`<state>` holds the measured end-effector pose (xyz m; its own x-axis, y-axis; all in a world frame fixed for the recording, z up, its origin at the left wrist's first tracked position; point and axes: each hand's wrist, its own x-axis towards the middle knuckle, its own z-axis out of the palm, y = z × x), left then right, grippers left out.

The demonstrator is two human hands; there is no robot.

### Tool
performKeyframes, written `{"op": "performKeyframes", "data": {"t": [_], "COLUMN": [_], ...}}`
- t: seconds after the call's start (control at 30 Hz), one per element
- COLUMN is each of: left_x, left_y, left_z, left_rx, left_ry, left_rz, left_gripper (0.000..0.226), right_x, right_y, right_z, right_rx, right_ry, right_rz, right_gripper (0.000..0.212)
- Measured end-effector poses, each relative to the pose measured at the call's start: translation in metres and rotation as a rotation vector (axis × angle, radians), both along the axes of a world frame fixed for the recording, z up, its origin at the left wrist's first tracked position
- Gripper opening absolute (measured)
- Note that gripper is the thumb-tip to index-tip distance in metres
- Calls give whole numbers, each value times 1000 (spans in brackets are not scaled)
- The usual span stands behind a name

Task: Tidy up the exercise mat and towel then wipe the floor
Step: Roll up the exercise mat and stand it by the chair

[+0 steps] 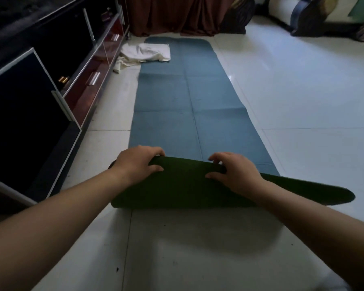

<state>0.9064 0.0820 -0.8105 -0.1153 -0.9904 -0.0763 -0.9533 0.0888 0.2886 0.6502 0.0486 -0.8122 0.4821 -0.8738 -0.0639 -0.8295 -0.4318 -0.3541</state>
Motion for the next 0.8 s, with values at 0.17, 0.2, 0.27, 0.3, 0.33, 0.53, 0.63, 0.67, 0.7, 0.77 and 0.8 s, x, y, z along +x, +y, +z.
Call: {"op": "performKeyframes", "data": {"t": [0.17,0.2,0.27,0.3,0.33,0.53,0.63,0.67,0.7,0.77,0.8], "left_x": [17,19,24,27,31,49,54,55,56,58,58], "left_y": [3,1,-4,-8,-13,-49,-65,-71,-78,-90,-96], "left_z": [-13,-14,-17,-18,-18,5,15,16,16,13,8], "left_rx": [-11,-11,-20,-24,-24,-61,-89,-89,-86,-78,-91], "left_ry": [45,54,81,96,108,157,143,131,118,72,22], "left_rz": [48,49,54,55,50,0,-9,-9,-5,9,20], "left_gripper": [33,33,33,32,33,31,31,32,33,35,38], "right_x": [0,2,7,10,12,39,51,53,55,57,58], "right_y": [-1,-3,-7,-8,-10,-10,-18,-22,-27,-41,-51], "right_z": [-6,-8,-9,-8,-8,12,3,-4,-10,-25,-32], "right_rx": [-159,-187,-247,-283,-319,-337,-194,-152,-131,-98,-80], "right_ry": [204,224,284,348,409,499,444,441,449,462,452], "right_rz": [137,128,88,74,70,110,39,11,-1,-1,6], "right_gripper": [61,61,66,72,79,91,91,92,94,98,99]}}
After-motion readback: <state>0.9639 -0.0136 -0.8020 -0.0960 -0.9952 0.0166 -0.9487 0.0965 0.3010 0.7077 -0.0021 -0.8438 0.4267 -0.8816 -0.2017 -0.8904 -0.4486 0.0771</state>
